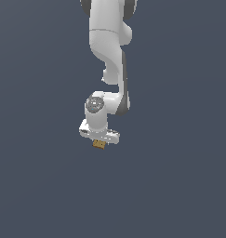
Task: Pick up the object and move it to a goal position.
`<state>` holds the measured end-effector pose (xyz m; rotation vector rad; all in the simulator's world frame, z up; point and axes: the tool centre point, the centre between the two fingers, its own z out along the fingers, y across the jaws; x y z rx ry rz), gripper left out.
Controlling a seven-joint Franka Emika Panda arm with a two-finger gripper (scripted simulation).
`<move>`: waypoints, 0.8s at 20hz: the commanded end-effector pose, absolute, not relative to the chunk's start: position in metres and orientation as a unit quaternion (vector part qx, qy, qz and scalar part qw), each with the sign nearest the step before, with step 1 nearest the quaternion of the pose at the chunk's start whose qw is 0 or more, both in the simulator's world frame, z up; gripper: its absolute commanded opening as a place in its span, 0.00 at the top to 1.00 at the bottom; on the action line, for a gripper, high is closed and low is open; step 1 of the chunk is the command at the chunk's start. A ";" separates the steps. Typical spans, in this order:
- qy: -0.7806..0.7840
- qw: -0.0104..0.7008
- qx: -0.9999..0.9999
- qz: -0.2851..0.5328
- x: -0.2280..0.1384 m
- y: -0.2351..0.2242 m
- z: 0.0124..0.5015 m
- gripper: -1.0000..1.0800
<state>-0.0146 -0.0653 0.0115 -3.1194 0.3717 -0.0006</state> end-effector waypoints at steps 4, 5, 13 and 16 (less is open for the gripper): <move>0.123 -0.001 -0.992 -0.007 -0.009 -0.068 0.016 1.00; 0.126 -0.002 -0.992 -0.012 -0.005 -0.069 0.019 1.00; 0.173 -0.016 -0.981 -0.080 0.047 -0.095 0.069 1.00; 0.200 -0.025 -0.972 -0.120 0.073 -0.111 0.102 1.00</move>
